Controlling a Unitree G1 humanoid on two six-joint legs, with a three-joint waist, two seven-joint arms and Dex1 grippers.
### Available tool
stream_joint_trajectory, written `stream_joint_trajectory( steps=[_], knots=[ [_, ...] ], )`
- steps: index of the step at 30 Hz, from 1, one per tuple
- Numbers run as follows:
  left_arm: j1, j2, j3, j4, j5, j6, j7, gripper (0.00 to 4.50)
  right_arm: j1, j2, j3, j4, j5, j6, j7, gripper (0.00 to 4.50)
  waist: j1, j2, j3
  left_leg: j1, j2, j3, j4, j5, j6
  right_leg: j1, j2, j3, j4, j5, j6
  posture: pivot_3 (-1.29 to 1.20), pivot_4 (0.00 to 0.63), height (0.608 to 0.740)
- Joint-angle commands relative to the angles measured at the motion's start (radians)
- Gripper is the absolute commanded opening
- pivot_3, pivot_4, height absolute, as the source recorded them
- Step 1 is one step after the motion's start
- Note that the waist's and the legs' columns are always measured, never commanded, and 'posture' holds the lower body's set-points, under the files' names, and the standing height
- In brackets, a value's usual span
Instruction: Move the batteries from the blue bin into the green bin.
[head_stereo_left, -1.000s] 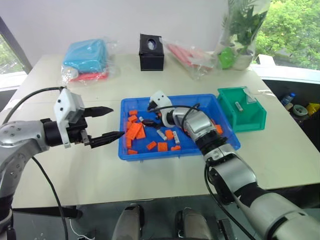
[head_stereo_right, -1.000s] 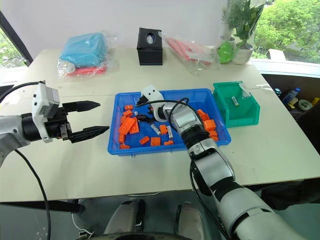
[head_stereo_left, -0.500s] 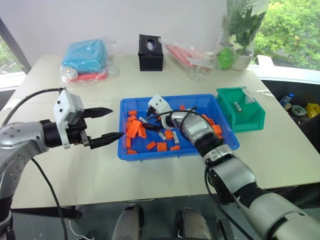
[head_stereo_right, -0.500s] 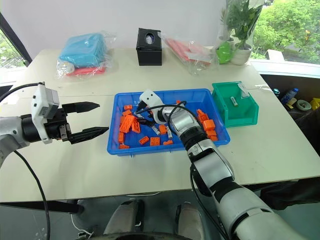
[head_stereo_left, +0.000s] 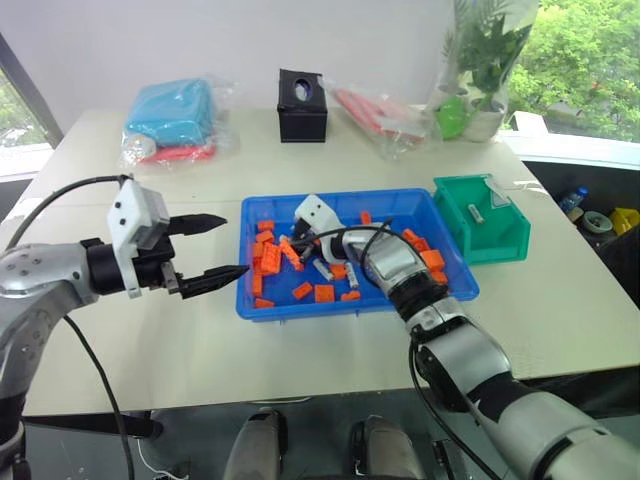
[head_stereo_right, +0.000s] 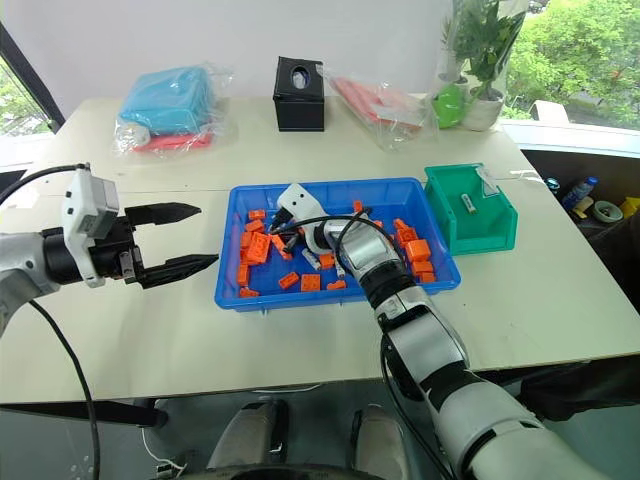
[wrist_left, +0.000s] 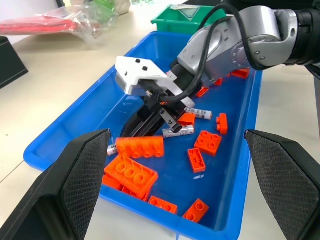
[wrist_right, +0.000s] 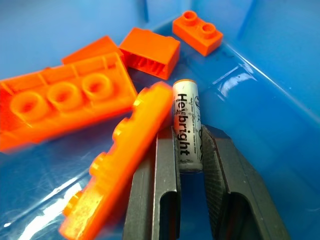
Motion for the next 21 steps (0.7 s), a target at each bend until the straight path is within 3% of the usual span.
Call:
stream_joint_trajectory(
  steps=[1, 5, 8, 15, 21],
  knots=[
    [-0.032, -0.004, -0.003, 0.012, 0.004, -0.026, -0.014, 4.5, 0.03, -0.054, -0.025, -0.2, 0.03, 0.095, 0.029, 0.08, 0.001, 0.0, 0.0, 0.0, 0.0, 0.0, 0.0, 0.0, 0.0, 0.0, 0.0, 0.0, 0.0, 0.0, 0.0, 0.0, 0.15, 0.644],
    [-0.075, -0.029, -0.033, 0.059, 0.011, -0.042, -0.021, 4.5, 0.1, -0.241, -0.166, -0.498, 0.089, 0.292, 0.037, 0.08, 0.012, 0.0, 0.0, -0.002, 0.0, 0.0, 0.0, 0.0, 0.0, 0.0, -0.001, 0.0, -0.001, 0.0, 0.0, 0.0, 0.15, 0.644],
    [-0.095, -0.051, -0.057, 0.075, 0.023, -0.052, -0.02, 4.5, 0.14, -0.4, -0.288, -0.611, 0.122, 0.397, 0.029, 0.08, 0.027, 0.0, 0.0, -0.001, 0.0, 0.001, 0.001, 0.0, 0.0, 0.001, -0.001, 0.0, -0.003, 0.0, 0.0, 0.0, 0.15, 0.644],
    [-0.13, -0.1, -0.11, 0.085, 0.028, -0.063, -0.032, 4.5, 0.187, -0.687, -0.474, -0.528, 0.138, 0.425, -0.005, 0.08, 0.021, 0.0, -0.001, 0.0, 0.002, 0.013, -0.001, 0.0, 0.0, 0.003, -0.002, -0.001, -0.014, 0.005, -0.003, 0.0, 0.15, 0.644],
    [-0.178, -0.132, -0.16, 0.09, 0.042, -0.067, -0.04, 4.5, 0.208, -0.72, -0.462, -0.407, 0.137, 0.364, -0.034, 0.08, 0.013, 0.001, -0.001, 0.001, 0.011, 0.019, -0.001, 0.001, 0.002, 0.007, 0.0, -0.002, -0.016, 0.008, -0.002, 0.0, 0.15, 0.644]
  ],
)
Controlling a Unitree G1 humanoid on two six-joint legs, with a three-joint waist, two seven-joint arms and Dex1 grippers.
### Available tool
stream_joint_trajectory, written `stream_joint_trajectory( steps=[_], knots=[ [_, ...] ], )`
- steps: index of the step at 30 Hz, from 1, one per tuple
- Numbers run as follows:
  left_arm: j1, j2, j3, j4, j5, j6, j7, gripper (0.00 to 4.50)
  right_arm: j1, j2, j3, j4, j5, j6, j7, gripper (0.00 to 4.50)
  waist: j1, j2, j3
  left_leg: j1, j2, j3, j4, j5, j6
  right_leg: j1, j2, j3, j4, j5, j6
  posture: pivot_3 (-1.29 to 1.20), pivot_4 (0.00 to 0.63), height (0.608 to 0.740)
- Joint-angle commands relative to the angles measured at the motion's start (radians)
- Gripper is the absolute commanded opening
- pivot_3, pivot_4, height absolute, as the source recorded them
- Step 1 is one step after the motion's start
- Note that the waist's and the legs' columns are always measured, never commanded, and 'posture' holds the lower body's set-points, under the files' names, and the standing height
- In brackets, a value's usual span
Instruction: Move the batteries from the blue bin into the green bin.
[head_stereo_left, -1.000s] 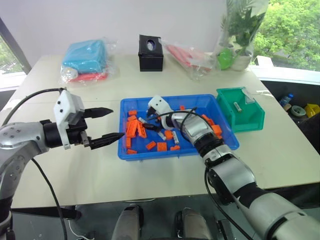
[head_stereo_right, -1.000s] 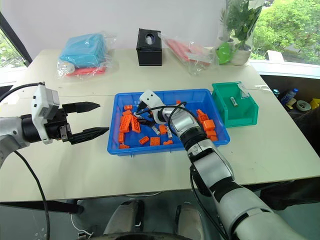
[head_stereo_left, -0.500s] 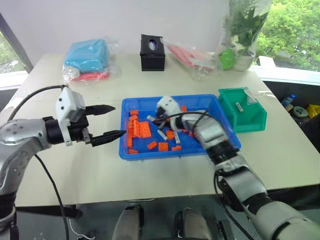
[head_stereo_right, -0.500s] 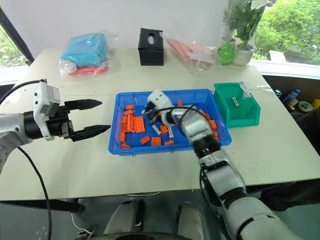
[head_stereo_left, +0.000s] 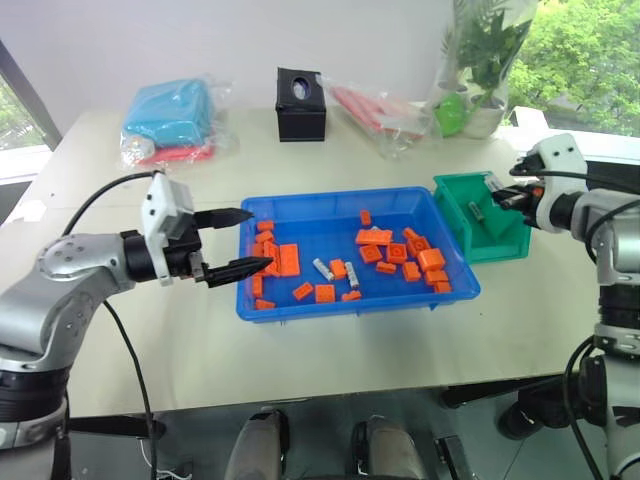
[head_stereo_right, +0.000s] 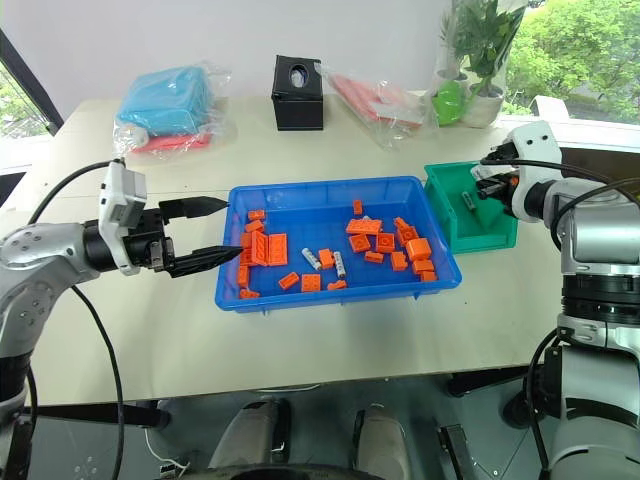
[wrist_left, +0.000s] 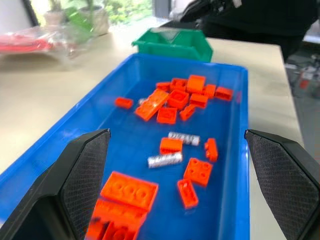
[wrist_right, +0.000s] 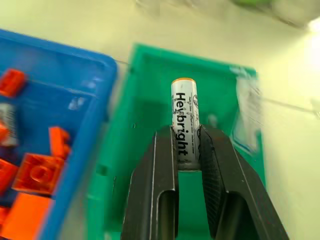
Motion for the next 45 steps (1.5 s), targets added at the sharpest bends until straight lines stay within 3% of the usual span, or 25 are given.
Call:
stream_joint_trajectory(
  steps=[1, 6, 11, 17, 23, 28, 45],
  knots=[
    [-0.038, -0.009, -0.012, -0.008, 0.008, -0.014, -0.004, 4.5, -0.008, -0.004, -0.001, 0.052, 0.009, -0.051, -0.015, 0.58, 0.0, 0.001, 0.0, 0.0, 0.0, 0.0, 0.0, 0.0, 0.0, 0.0, 0.0, 0.0, 0.0, 0.0, 0.0, 0.0, 0.15, 0.644],
    [-0.055, -0.014, -0.019, -0.013, 0.009, -0.005, -0.001, 4.5, -0.058, -0.002, 0.024, 0.135, 0.018, -0.121, 0.004, 3.05, 0.004, 0.001, 0.001, 0.0, 0.001, 0.001, 0.001, 0.0, 0.0, -0.003, 0.0, 0.0, 0.0, 0.0, 0.0, 0.0, 0.15, 0.644],
    [-0.051, -0.003, -0.007, -0.029, 0.0, 0.007, 0.0, 4.5, -0.124, -0.029, 0.083, 0.083, 0.077, -0.171, 0.172, 3.05, 0.005, 0.002, 0.001, 0.0, 0.001, 0.002, 0.001, 0.0, 0.0, -0.005, 0.0, 0.0, -0.001, 0.002, 0.0, 0.0, 0.15, 0.644],
    [-0.044, 0.009, 0.008, -0.04, -0.003, 0.023, 0.003, 4.5, -0.096, 0.044, 0.217, -0.18, 0.211, -0.042, 0.323, 3.05, 0.005, 0.001, 0.0, 0.0, 0.002, 0.001, 0.001, 0.0, 0.0, -0.005, 0.001, 0.0, -0.001, 0.002, 0.0, 0.0, 0.15, 0.644],
    [-0.02, 0.018, 0.017, -0.051, 0.002, 0.025, 0.009, 4.5, -0.083, 0.248, 0.394, -0.208, 0.146, -0.03, 0.182, 3.05, 0.01, 0.0, 0.0, 0.0, 0.003, 0.0, 0.001, 0.0, 0.0, -0.006, 0.0, 0.0, -0.001, 0.003, -0.002, 0.0, 0.15, 0.644],
    [-0.013, 0.027, 0.027, -0.064, -0.002, 0.034, 0.018, 4.5, -0.089, 0.349, 0.469, -0.162, 0.119, -0.045, 0.132, 3.05, 0.013, 0.0, 0.0, -0.002, 0.003, 0.002, 0.003, 0.0, 0.0, -0.006, 0.001, -0.001, -0.001, 0.003, -0.001, 0.0, 0.15, 0.644],
    [-0.021, 0.025, 0.039, -0.06, -0.003, 0.038, 0.032, 4.5, -0.074, 0.422, 0.575, -0.038, 0.052, -0.114, 0.142, 3.05, 0.011, -0.001, -0.001, -0.001, 0.003, 0.003, 0.002, 0.0, 0.0, -0.007, 0.001, -0.001, 0.0, 0.004, -0.001, 0.0, 0.15, 0.644]
  ],
)
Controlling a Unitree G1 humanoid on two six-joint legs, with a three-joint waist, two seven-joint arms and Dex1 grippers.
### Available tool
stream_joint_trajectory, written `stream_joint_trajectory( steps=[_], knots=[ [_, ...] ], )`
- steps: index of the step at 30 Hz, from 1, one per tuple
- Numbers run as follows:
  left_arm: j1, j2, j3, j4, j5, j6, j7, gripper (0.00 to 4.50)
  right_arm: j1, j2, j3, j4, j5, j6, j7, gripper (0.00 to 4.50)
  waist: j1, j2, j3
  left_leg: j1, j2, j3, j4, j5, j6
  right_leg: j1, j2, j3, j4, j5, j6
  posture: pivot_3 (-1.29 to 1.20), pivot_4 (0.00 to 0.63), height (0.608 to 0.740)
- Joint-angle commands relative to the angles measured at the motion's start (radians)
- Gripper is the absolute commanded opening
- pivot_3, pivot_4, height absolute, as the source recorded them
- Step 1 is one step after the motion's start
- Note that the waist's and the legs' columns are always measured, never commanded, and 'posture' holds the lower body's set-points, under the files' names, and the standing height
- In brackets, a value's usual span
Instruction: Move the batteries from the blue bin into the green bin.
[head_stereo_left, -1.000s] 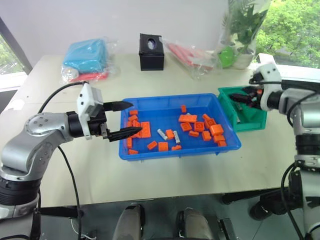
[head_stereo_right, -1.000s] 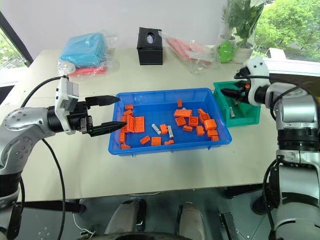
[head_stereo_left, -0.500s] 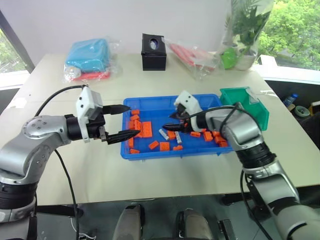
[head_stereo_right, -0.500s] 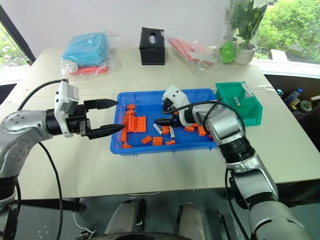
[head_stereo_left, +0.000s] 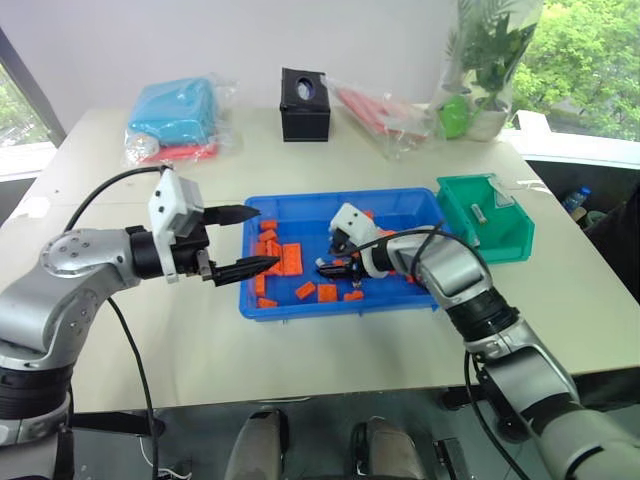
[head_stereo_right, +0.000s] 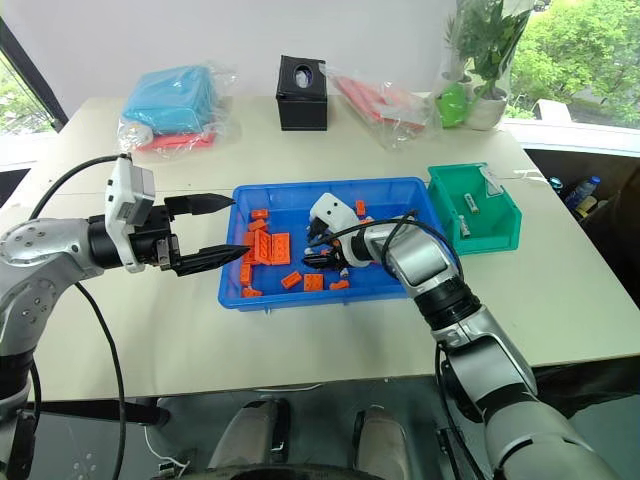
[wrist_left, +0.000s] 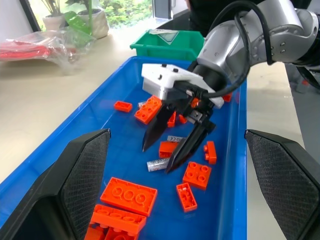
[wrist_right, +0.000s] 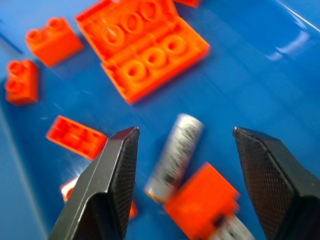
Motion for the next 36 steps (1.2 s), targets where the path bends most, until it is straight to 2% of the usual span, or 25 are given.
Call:
stream_joint_trajectory(
  steps=[1, 4, 5, 7, 11, 12, 18, 23, 26, 31, 36],
  knots=[
    [-0.011, 0.014, 0.031, -0.017, -0.007, -0.007, 0.001, 4.5, -0.002, 0.005, 0.007, 0.007, -0.015, -0.024, 0.011, 3.05, 0.001, 0.0, 0.0, 0.0, 0.0, 0.0, 0.0, 0.0, 0.0, 0.0, 0.0, 0.0, 0.0, 0.0, 0.0, 0.0, 0.15, 0.644],
    [-0.013, 0.013, 0.029, -0.014, -0.006, -0.009, 0.0, 4.5, 0.004, 0.004, 0.022, 0.016, -0.027, -0.033, 0.018, 3.05, 0.0, 0.0, 0.0, 0.0, 0.0, 0.0, 0.0, 0.0, 0.0, 0.0, 0.0, 0.0, 0.0, 0.0, 0.0, 0.0, 0.15, 0.644],
    [-0.013, 0.013, 0.028, -0.014, -0.006, -0.01, -0.001, 4.5, 0.008, 0.004, 0.025, 0.02, -0.03, -0.037, 0.018, 2.82, 0.0, 0.0, 0.0, 0.0, 0.0, 0.0, 0.0, 0.0, 0.0, 0.0, 0.0, 0.0, 0.0, 0.0, 0.0, 0.0, 0.15, 0.644],
    [-0.015, 0.014, 0.027, -0.011, -0.004, -0.012, -0.005, 4.5, 0.013, 0.003, 0.029, 0.027, -0.038, -0.044, 0.019, 2.18, -0.001, 0.0, 0.0, 0.0, 0.0, 0.0, 0.0, 0.0, 0.0, 0.0, 0.0, 0.0, 0.0, 0.0, 0.0, 0.0, 0.15, 0.644],
    [-0.017, 0.017, 0.029, -0.005, -0.003, -0.017, -0.015, 4.5, 0.019, 0.007, 0.014, 0.014, -0.034, -0.042, 0.018, 0.15, -0.001, 0.0, 0.0, 0.0, 0.0, 0.0, 0.0, 0.0, 0.0, 0.0, 0.0, 0.0, 0.0, 0.0, 0.0, 0.0, 0.15, 0.644],
    [-0.018, 0.017, 0.029, -0.003, -0.002, -0.018, -0.016, 4.5, 0.018, 0.01, 0.004, 0.008, -0.028, -0.038, 0.015, 0.06, -0.001, 0.0, 0.0, 0.0, 0.0, 0.0, 0.0, 0.0, 0.0, 0.0, 0.0, 0.0, 0.0, 0.0, 0.0, 0.0, 0.15, 0.644],
    [-0.027, 0.009, 0.014, 0.015, 0.007, -0.028, -0.026, 4.5, -0.004, 0.005, -0.102, -0.059, 0.029, 0.036, -0.011, 0.06, 0.001, 0.0, 0.0, 0.0, 0.0, 0.0, 0.0, 0.0, 0.0, 0.0, 0.0, 0.0, 0.0, 0.0, 0.0, 0.0, 0.15, 0.644],
    [-0.032, -0.003, -0.001, 0.019, 0.008, -0.029, -0.034, 4.5, -0.074, -0.092, -0.36, -0.103, 0.103, 0.169, -0.088, 0.06, 0.004, 0.0, 0.0, 0.0, 0.0, 0.0, 0.001, 0.0, 0.0, 0.0, 0.0, 0.0, 0.0, 0.0, 0.0, 0.0, 0.15, 0.644],
    [-0.035, -0.008, -0.005, 0.022, 0.01, -0.028, -0.037, 4.5, -0.087, -0.192, -0.455, -0.062, 0.094, 0.173, -0.131, 0.06, 0.007, 0.0, 0.0, 0.0, 0.0, 0.0, 0.001, 0.0, 0.0, 0.001, 0.0, 0.0, 0.0, 0.0, 0.0, 0.0, 0.15, 0.644],
    [-0.048, -0.016, -0.018, 0.034, 0.014, -0.03, -0.04, 4.5, -0.044, -0.386, -0.532, 0.067, 0.047, 0.085, -0.147, 0.06, 0.002, -0.002, -0.001, 0.0, 0.0, 0.002, 0.0, 0.0, 0.0, 0.001, -0.001, 0.0, -0.001, 0.0, 0.0, 0.0, 0.15, 0.644],
    [-0.061, -0.026, -0.027, 0.045, 0.023, -0.031, -0.044, 4.5, -0.029, -0.422, -0.53, 0.131, 0.049, 0.044, -0.141, 0.06, -0.013, -0.001, -0.001, 0.0, 0.001, 0.006, -0.001, 0.0, 0.0, 0.003, -0.001, 0.0, 0.0, 0.001, -0.001, 0.0, 0.15, 0.644]
  ],
)
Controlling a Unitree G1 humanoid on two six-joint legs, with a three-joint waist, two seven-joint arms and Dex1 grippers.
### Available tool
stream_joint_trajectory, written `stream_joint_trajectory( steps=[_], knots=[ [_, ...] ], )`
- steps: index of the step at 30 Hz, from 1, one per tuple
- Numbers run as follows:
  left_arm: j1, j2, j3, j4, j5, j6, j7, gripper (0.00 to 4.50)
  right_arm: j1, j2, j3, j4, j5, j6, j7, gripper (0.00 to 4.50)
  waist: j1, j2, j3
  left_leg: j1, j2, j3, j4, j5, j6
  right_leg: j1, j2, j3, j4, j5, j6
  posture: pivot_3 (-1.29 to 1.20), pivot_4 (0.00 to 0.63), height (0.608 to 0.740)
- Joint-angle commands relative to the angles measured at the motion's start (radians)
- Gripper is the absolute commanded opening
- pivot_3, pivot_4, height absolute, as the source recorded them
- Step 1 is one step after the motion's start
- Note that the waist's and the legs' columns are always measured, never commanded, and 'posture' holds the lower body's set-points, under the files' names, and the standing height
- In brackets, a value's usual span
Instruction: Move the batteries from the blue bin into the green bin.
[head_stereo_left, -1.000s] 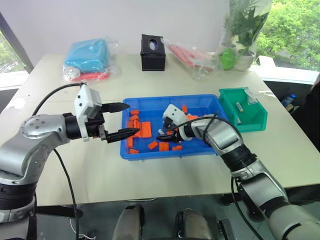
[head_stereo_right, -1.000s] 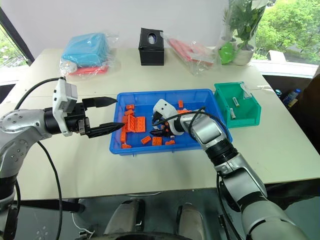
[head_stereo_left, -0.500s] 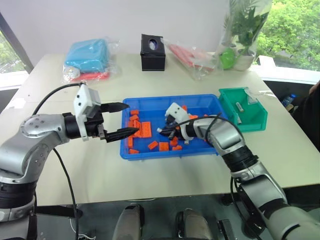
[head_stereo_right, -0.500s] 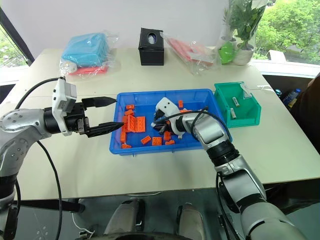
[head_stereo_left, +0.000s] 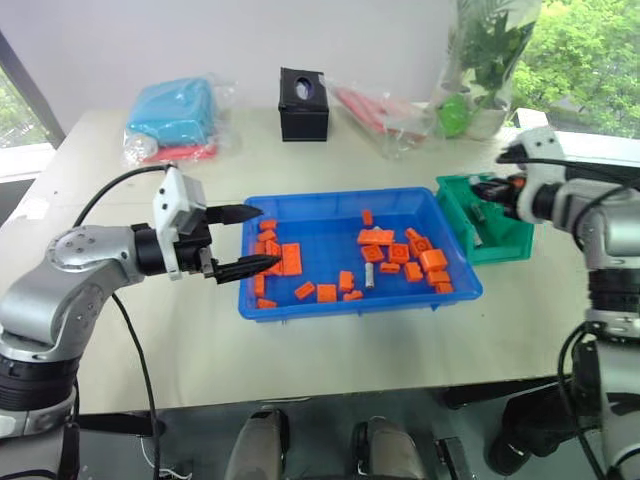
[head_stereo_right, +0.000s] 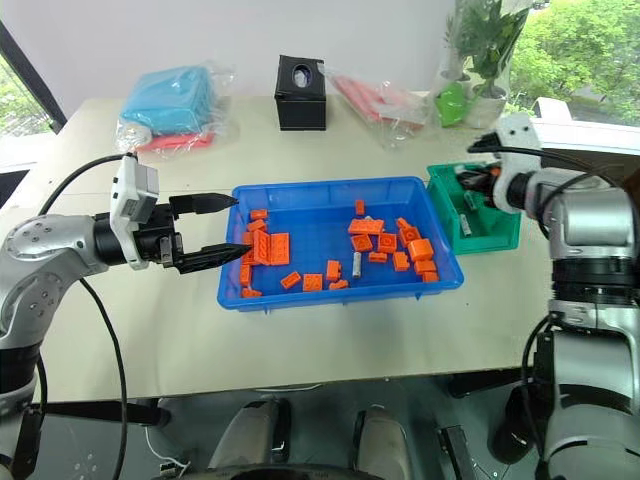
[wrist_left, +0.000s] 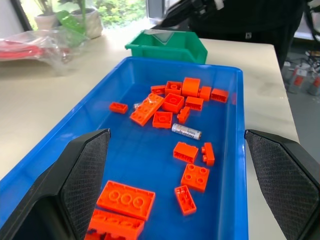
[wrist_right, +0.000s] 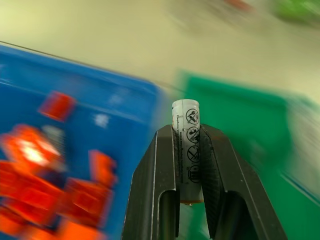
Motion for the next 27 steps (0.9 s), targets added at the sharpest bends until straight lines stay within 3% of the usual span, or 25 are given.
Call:
stream_joint_trajectory(
  steps=[1, 4, 10, 13, 19, 27],
  knots=[
    [-0.027, -0.009, -0.006, -0.007, 0.002, -0.02, -0.002, 4.5, -0.012, -0.008, -0.01, 0.013, 0.003, -0.05, 0.006, 0.56, -0.009, 0.001, 0.0, 0.0, 0.001, 0.0, -0.001, 0.0, 0.0, 0.0, 0.0, 0.0, 0.0, 0.0, 0.0, 0.0, 0.15, 0.644],
    [-0.038, -0.017, -0.012, -0.01, 0.004, -0.015, 0.002, 4.5, -0.018, -0.012, 0.012, 0.045, -0.003, -0.114, 0.038, 1.98, -0.012, 0.001, 0.0, 0.0, 0.001, 0.0, 0.0, 0.0, 0.0, 0.0, 0.0, 0.0, 0.0, 0.0, 0.0, 0.0, 0.15, 0.644],
    [-0.034, -0.005, 0.002, -0.018, -0.001, -0.009, 0.002, 4.5, -0.006, -0.043, 0.071, -0.056, 0.042, -0.104, 0.189, 1.98, -0.012, 0.002, 0.001, 0.0, 0.001, 0.0, 0.0, 0.0, 0.0, 0.0, 0.0, 0.0, 0.0, 0.0, 0.0, 0.0, 0.15, 0.644],
    [-0.029, 0.0, 0.006, -0.024, -0.002, -0.006, 0.005, 4.5, 0.028, -0.009, 0.117, -0.214, 0.099, 0.037, 0.208, 1.98, -0.012, 0.001, 0.0, 0.0, 0.002, 0.0, 0.0, 0.0, 0.0, 0.0, 0.0, 0.0, 0.0, 0.0, 0.0, 0.0, 0.15, 0.644],
    [-0.011, 0.0, 0.006, -0.052, -0.012, 0.006, 0.017, 4.5, 0.128, 0.115, 0.151, -0.475, 0.203, 0.339, 0.108, 1.98, -0.008, 0.0, -0.001, 0.001, 0.002, -0.003, 0.0, 0.0, 0.0, -0.001, -0.001, 0.0, 0.0, 0.001, 0.0, 0.0, 0.15, 0.644],
    [-0.004, 0.005, 0.009, -0.057, -0.016, 0.009, 0.02, 4.5, 0.178, 0.222, 0.131, -0.527, 0.269, 0.537, 0.007, 1.98, 0.012, -0.002, -0.002, 0.001, 0.002, -0.003, 0.002, -0.001, -0.001, -0.002, -0.001, -0.001, -0.002, 0.001, -0.003, 0.0, 0.15, 0.644]
  ],
)
